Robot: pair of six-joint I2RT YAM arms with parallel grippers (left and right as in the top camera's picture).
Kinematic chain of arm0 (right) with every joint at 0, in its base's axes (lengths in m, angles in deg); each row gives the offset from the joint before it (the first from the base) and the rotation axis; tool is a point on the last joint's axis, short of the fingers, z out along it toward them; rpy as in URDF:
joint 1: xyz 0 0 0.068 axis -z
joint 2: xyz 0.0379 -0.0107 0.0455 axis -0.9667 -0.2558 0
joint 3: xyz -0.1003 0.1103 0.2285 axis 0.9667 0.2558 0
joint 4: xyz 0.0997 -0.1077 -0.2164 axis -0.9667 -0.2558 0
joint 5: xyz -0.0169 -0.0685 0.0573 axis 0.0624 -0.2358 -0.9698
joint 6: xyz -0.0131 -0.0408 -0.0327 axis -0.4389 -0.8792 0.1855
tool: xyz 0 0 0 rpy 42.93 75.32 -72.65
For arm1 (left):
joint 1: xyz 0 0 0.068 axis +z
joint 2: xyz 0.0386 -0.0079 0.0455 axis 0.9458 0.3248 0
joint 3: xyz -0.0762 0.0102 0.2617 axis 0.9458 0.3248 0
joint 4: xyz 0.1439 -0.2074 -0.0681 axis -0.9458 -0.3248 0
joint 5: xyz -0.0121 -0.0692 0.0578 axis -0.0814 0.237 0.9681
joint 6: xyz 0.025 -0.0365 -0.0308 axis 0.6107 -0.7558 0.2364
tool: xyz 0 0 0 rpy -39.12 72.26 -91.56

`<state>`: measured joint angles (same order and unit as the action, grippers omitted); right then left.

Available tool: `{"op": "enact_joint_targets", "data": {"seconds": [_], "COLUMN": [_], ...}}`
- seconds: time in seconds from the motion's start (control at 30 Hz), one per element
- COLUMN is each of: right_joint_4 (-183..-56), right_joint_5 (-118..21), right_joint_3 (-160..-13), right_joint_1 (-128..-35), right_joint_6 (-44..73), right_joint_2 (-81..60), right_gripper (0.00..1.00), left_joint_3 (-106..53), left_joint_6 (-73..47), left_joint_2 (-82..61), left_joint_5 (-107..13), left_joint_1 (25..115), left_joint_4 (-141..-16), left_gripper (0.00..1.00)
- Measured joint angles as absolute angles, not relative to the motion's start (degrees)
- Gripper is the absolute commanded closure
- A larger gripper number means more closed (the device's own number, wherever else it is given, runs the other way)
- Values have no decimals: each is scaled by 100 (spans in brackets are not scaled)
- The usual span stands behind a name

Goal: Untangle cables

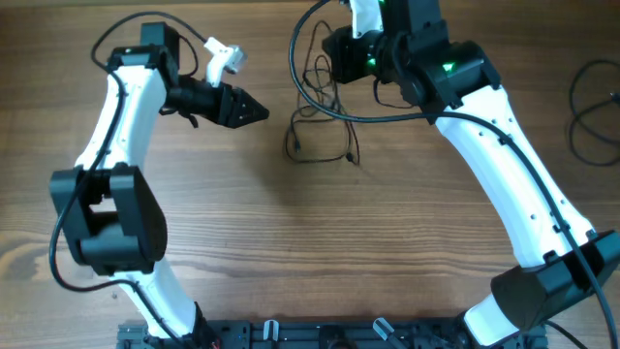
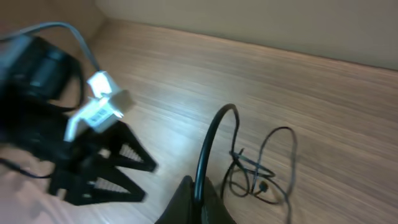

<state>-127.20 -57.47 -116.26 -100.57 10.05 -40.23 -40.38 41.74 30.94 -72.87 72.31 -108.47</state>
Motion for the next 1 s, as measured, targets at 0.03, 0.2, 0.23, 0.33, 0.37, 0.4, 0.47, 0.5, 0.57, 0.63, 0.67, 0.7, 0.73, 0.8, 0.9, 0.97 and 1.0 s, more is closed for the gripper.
{"op": "enact_joint_targets", "data": {"seconds": [0.03, 0.2, 0.23, 0.33, 0.37, 0.4, 0.47, 0.5, 0.57, 0.63, 0.67, 0.7, 0.73, 0.8, 0.9, 0.97, 1.0], "right_joint_4": [-12679, -12650, -12648, -12648, -12646, -12646, -12646, -12644, -12641, -12641, -12644, -12646, -12648, -12648, -12668, -12694, -12711], "right_joint_5": [-5850, -6136, -6176, -6269, -6291, -6302, -6335, -6361, -6416, -6453, -6457, -6473, -6484, -6490, -6495, -6495, -6495], "right_joint_3": [-11626, -11626, -11626, -11626, -11626, -11626, -11626, -11626, -11626, -11626, -11626, -11626, -11626, -11626, -11626, -11626, -11626], "right_joint_1": [-10057, -10057, -10057, -10057, -10057, -10057, -10057, -10057, -10057, -10057, -10057, -10057, -10057, -10057, -10057, -10057, -10057], "right_joint_6": [1053, 1219, 1254, 1326, 1342, 1348, 1348, 1348, 1348, 1348, 1348, 1348, 1348, 1348, 1351, 1351, 1351], "right_joint_2": [-4023, -4023, -4023, -4023, -4023, -4023, -4023, -4023, -4023, -4021, -4015, -4002, -3980, -3925, -3844, -3816, -3809], "right_gripper": [96, 96, 96, 96, 96, 96, 96, 96, 96, 96, 96, 96, 96, 96, 96, 96, 96], "left_joint_3": [-4038, -4038, -4038, -4038, -4038, -4038, -4038, -4038, -4038, -4038, -4038, -4038, -4038, -4038, -4038, -4038, -4038], "left_joint_6": [4253, 4471, 4491, 4502, 4456, 4391, 4288, 4235, 4170, 4120, 4104, 4082, 4069, 4041, 3912, 3776, 3737], "left_joint_2": [3109, 3111, 3111, 3111, 3113, 3120, 3142, 3170, 3275, 3424, 3494, 3572, 3618, 3690, 3719, 3721, 3721], "left_joint_5": [-7363, -7591, -7613, -7534, -7447, -7370, -7208, -7147, -7062, -6998, -6977, -6961, -6957, -6939, -6915, -6911, -6909], "left_joint_1": [7180, 6909, 6870, 6774, 6743, 6715, 6651, 6614, 6538, 6463, 6431, 6391, 6367, 6324, 6306, 6306, 6306], "left_joint_4": [-10779, -10274, -10187, -9924, -9820, -9739, -9629, -9586, -9509, -9433, -9378, -9295, -9247, -9120, -8840, -8668, -8628], "left_gripper": [38, 46, 48, 49, 49, 48, 48, 48, 48, 48, 48, 48, 47, 44, 40, 39, 39]}}
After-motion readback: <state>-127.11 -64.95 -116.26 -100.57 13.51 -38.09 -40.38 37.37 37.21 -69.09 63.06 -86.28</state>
